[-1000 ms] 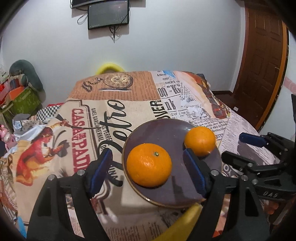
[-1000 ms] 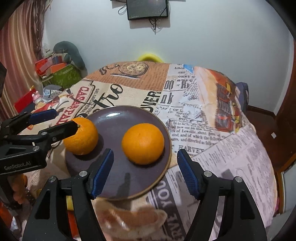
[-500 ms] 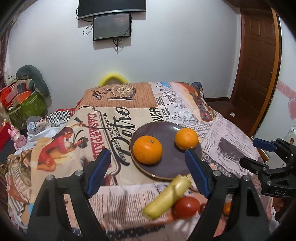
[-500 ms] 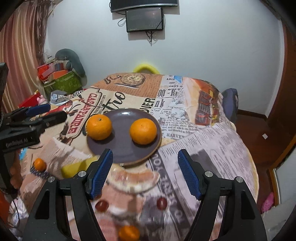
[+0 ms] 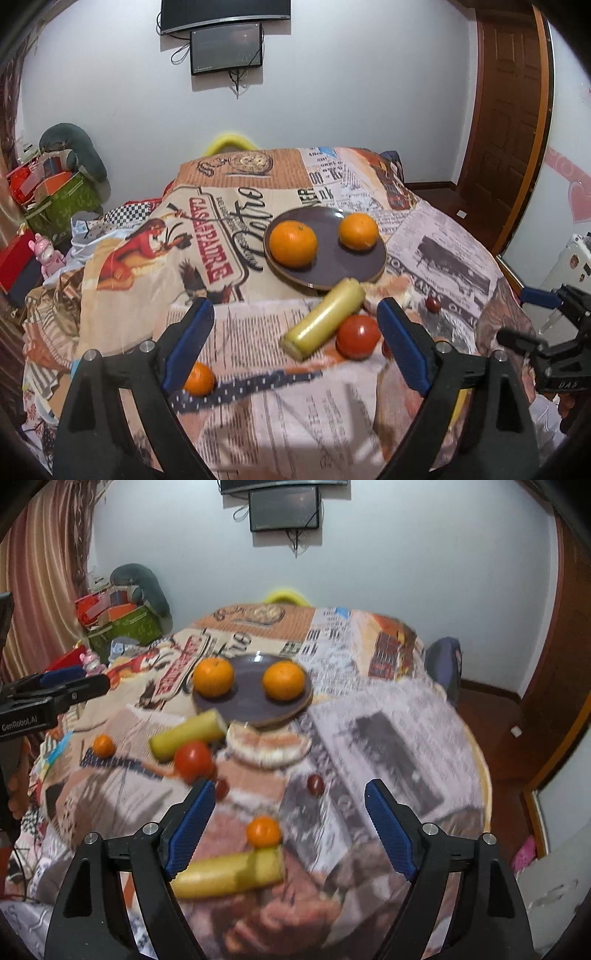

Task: Organize fruits
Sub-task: 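Move both grippers back toward the two yellow cylindrical vegetables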

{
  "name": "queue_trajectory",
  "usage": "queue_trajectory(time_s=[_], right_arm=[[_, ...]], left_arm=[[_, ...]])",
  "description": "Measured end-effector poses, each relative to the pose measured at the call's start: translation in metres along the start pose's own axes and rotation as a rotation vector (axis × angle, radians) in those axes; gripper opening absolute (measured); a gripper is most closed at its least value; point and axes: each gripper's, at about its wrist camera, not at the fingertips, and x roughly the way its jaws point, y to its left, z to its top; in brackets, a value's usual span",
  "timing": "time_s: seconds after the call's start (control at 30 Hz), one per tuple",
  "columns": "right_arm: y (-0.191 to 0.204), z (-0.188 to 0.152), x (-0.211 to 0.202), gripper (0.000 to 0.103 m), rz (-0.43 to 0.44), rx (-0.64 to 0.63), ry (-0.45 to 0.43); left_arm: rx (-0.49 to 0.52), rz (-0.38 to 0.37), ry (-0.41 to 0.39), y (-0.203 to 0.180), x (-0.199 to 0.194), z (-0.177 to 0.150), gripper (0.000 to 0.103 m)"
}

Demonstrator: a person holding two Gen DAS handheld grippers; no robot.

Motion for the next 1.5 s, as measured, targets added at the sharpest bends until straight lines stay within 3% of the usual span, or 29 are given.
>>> queue_trajectory(time_s=[0.33, 0.57, 0.7, 1.5], right_arm=[[0.035, -0.036, 0.021, 0.083, 0.094, -0.022, 0.124], [0.056, -0.052, 0.042, 0.084, 0.102, -0.086, 0.191], [0.047, -0.056, 0.047, 0.087, 0.093, -0.075, 0.206], [-0.016, -0.056, 0.05, 0.085, 0.029, 0.02, 0.229]], left_arm=[[-0.023, 0.004, 0.064, 0.01, 0.0, -0.028, 0.091], [-0.054, 0.002, 0.109, 0.017, 0.012, -0.042, 0.091], [-0.056, -0.002, 0.128, 0.017, 0.021, -0.045, 0.091], [0.055, -0.013, 0.226, 0.005, 0.108, -0.037, 0.091]])
